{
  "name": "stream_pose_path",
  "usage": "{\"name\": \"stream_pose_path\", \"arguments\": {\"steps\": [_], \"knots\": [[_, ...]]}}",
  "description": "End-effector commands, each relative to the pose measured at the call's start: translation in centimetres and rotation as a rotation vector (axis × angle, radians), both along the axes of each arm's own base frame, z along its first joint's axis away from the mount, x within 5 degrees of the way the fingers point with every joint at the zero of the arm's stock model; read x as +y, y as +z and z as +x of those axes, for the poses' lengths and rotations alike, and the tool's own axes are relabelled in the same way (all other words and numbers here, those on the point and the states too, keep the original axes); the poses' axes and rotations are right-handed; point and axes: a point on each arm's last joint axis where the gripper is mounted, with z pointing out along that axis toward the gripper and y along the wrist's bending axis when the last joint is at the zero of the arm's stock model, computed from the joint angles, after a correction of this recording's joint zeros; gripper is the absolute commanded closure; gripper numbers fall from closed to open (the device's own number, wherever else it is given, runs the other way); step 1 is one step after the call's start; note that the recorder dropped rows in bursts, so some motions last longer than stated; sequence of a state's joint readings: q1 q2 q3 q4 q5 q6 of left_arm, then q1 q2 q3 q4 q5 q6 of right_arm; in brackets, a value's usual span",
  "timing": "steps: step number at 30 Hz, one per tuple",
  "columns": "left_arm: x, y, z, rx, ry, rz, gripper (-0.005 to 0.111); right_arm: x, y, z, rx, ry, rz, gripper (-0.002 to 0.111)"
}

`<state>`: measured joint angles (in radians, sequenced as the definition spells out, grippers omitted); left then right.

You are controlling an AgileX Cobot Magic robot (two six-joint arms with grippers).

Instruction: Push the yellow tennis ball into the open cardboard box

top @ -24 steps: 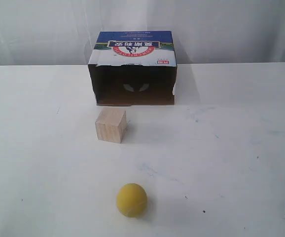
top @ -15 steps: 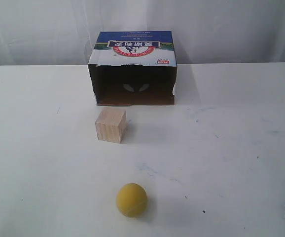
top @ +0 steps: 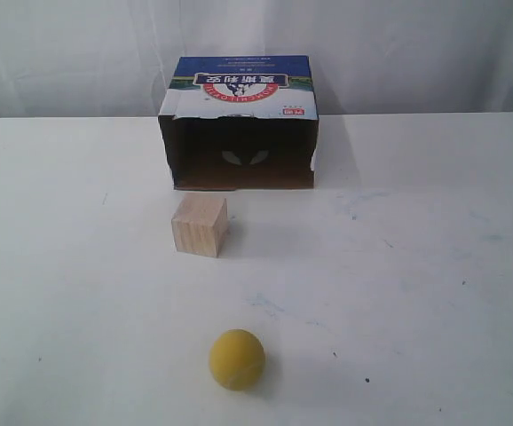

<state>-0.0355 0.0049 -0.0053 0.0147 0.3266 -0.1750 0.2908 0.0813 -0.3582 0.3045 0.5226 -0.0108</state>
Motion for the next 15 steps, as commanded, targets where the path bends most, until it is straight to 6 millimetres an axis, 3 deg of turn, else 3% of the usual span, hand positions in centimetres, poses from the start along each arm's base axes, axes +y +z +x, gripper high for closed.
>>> {"name": "stream_pose_path", "arguments": {"steps": [1, 8, 11, 15], "knots": [[0.0, -0.4, -0.2, 0.033, -0.009, 0.008, 0.107, 1.2, 2.9, 1.4, 0.163, 0.071, -0.006, 0.108], [0.0, -0.4, -0.2, 0.033, -0.009, 0.008, 0.107, 4.4, 5.6, 7.1, 0.296, 0.292, -0.194, 0.108], [0.0, -0.4, -0.2, 0.033, -0.009, 0.008, 0.107, 6.2, 5.5, 9.8, 0.356, 0.397, -0.277, 0.108], [0.0, -0.4, -0.2, 0.033, -0.009, 0.008, 0.107, 10.2, 4.7, 12.8, 0.407, 0.532, -0.355, 0.108]]}}
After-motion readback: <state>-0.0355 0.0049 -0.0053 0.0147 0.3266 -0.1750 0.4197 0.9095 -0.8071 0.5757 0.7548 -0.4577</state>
